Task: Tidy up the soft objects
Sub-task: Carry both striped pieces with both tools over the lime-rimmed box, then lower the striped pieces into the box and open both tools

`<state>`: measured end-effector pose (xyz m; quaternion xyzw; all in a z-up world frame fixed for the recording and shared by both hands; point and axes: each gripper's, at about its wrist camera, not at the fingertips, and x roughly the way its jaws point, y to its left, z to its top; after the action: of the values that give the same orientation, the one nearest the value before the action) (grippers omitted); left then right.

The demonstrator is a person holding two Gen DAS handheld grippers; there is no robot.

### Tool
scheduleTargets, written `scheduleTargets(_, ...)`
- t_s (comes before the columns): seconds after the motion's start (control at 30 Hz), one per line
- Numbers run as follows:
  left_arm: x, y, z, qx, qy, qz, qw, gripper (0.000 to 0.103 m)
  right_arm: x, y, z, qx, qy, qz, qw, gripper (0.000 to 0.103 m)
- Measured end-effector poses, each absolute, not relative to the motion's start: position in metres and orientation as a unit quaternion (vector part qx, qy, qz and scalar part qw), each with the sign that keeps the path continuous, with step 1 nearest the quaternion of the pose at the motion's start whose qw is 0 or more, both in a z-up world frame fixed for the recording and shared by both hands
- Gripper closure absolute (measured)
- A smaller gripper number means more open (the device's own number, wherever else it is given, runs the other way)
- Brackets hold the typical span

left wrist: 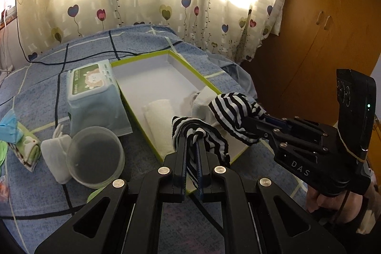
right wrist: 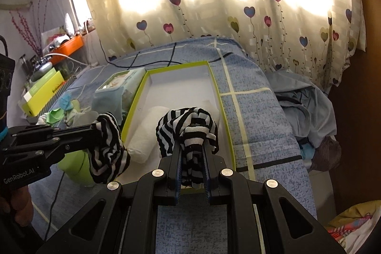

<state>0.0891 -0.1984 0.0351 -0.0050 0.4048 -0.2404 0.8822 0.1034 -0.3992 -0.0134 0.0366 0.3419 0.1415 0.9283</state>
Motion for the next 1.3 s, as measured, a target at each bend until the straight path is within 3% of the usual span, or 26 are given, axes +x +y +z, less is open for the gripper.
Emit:
scheduleTargets(0.43,0.122,-0.214,0.004,-0.018,0.459,-0.23,0.858,0.096,0.141,-0.396,-0.032,0.04,0.367,0.149,0.917,0.089)
scheduleTargets(0.87,0.157,-0.207,-0.003,-0.028,0.454,-0.185,0.871,0.096,0.175,-0.388,-0.031,0.031,0.371,0.158,0.915,0.089)
scheduleTargets(0.97,0.159,-0.206,-0.002,-0.028,0.45,-0.186,0.873,0.096,0.171,-0.387,-0.029,0.027,0.37,0.16,0.915,0.082)
scheduleTargets(1.07,0.158,-0.207,0.0,-0.029,0.447,-0.194,0.872,0.096,0.164,-0.388,-0.027,0.023,0.365,0.154,0.918,0.058)
scheduleTargets(1.17,0.155,-0.209,0.003,-0.027,0.441,-0.201,0.874,0.094,0.156,-0.39,-0.023,0.028,0.358,0.153,0.921,0.056)
scheduleTargets(1.3,0.149,-0.206,0.011,-0.032,0.427,-0.207,0.88,0.082,0.147,-0.396,-0.019,0.035,0.352,0.146,0.924,0.056)
